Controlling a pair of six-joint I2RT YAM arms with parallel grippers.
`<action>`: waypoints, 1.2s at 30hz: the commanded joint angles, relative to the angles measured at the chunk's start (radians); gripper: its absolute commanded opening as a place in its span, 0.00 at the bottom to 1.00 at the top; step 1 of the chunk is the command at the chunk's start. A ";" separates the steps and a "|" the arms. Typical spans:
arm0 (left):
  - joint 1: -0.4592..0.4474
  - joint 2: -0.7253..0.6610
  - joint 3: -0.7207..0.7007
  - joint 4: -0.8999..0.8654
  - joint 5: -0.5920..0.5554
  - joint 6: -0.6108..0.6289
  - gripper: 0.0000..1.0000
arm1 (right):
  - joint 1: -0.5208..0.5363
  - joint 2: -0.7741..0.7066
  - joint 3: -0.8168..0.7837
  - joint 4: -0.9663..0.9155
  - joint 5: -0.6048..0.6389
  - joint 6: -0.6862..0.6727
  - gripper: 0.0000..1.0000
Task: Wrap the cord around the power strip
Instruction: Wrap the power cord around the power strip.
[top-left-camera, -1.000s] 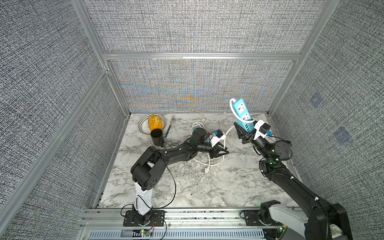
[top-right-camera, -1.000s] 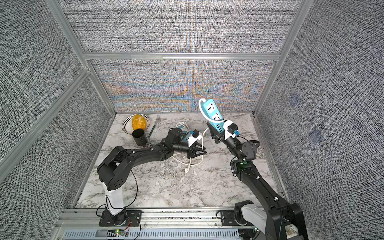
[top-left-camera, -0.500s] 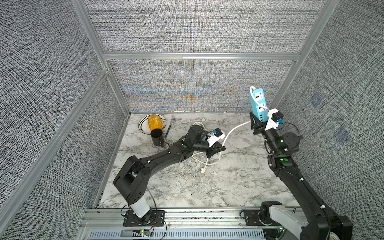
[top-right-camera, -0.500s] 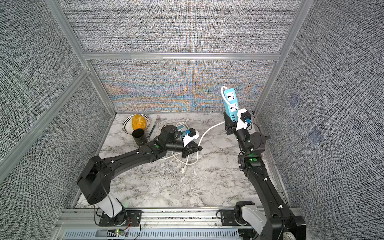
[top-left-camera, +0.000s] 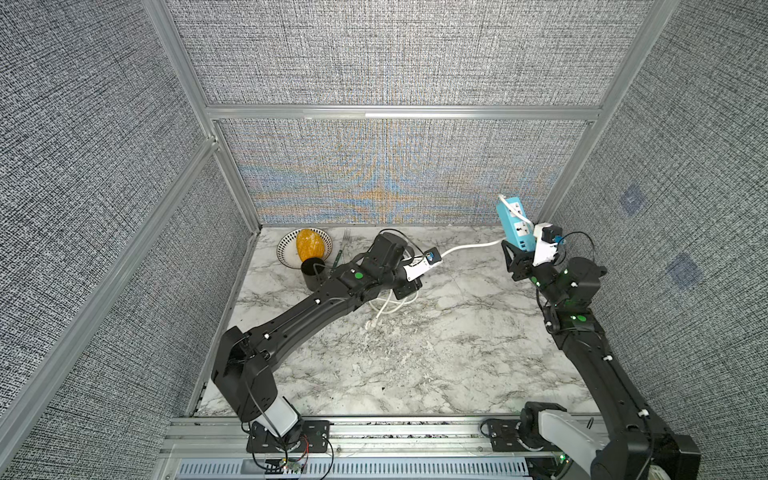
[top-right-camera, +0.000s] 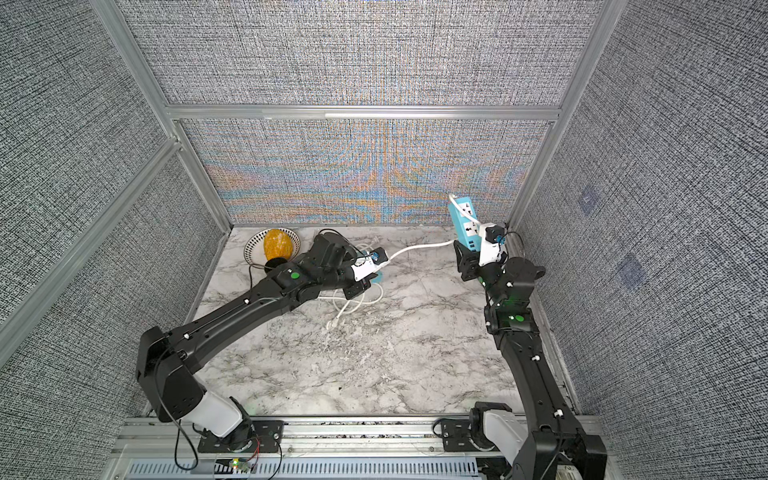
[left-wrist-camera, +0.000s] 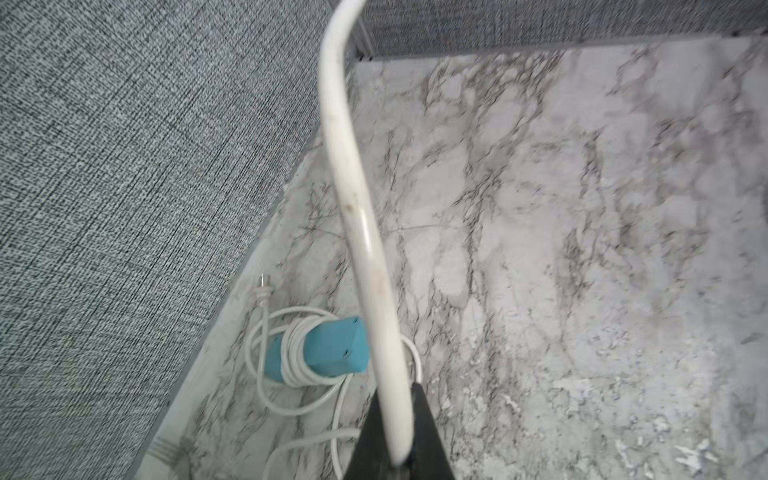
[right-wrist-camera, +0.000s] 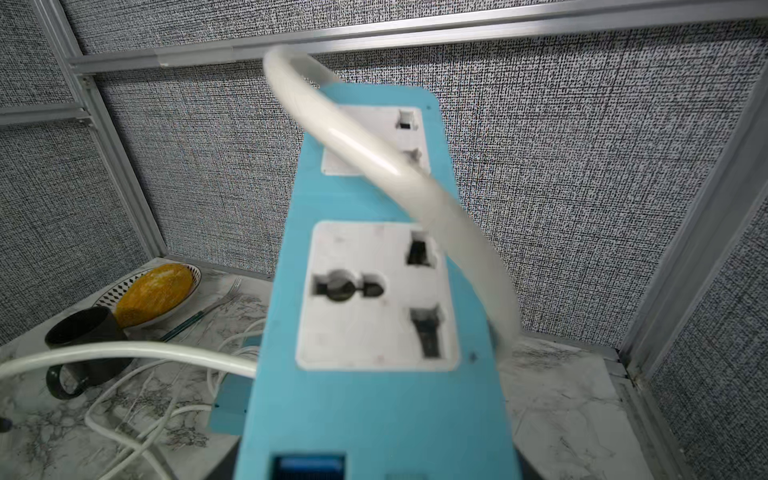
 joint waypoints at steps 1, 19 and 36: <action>0.019 -0.002 0.010 -0.069 -0.123 0.066 0.00 | -0.013 -0.012 -0.010 0.097 -0.032 0.087 0.00; 0.027 -0.205 0.058 -0.137 0.201 0.275 0.00 | 0.011 0.144 0.097 -0.337 0.000 -0.288 0.00; -0.013 0.057 0.550 -0.407 0.148 0.568 0.00 | 0.284 0.129 -0.054 -0.466 -0.401 -0.854 0.00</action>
